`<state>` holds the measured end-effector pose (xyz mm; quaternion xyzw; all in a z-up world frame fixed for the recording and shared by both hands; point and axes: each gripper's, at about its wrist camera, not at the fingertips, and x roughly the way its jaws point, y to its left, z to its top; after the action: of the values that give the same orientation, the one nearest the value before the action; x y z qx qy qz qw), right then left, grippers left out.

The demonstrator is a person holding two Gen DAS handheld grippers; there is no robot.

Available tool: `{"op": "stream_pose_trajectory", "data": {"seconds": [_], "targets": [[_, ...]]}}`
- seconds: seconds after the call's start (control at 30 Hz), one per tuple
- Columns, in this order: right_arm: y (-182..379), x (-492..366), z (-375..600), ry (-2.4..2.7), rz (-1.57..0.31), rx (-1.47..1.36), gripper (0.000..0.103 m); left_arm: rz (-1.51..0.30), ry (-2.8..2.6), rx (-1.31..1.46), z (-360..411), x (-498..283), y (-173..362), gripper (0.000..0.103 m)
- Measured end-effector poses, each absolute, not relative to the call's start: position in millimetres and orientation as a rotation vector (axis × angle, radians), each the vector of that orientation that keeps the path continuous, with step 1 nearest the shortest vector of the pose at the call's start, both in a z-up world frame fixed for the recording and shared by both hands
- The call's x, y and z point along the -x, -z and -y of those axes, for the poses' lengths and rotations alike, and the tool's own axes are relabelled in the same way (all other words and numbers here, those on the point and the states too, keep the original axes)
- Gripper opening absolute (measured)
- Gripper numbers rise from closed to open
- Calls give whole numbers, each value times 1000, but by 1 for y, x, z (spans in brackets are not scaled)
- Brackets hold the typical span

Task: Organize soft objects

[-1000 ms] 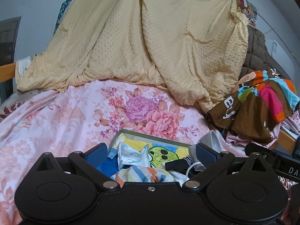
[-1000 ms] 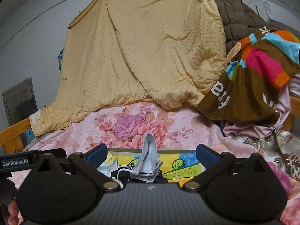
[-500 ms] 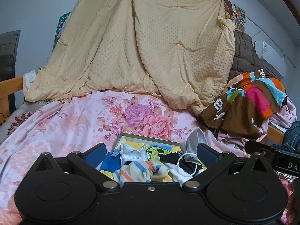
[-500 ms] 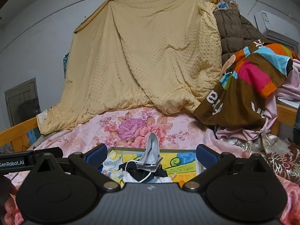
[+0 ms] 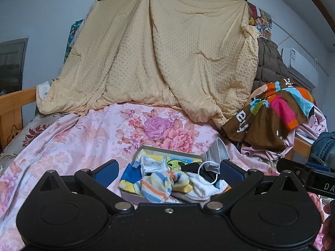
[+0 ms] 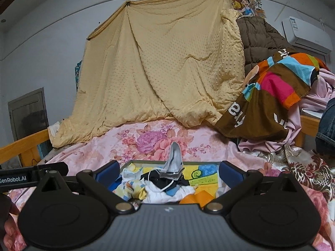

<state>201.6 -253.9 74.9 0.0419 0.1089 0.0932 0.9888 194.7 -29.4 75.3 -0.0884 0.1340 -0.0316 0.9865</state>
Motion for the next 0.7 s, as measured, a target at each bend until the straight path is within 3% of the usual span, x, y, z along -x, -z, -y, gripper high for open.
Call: {"op": "stream_pose_trajectory", "data": {"seconds": [0.7], "targets": [[-50,-155,249,-172,-257,-102,103,-295,30,182,19,-151,-53,102]]}}
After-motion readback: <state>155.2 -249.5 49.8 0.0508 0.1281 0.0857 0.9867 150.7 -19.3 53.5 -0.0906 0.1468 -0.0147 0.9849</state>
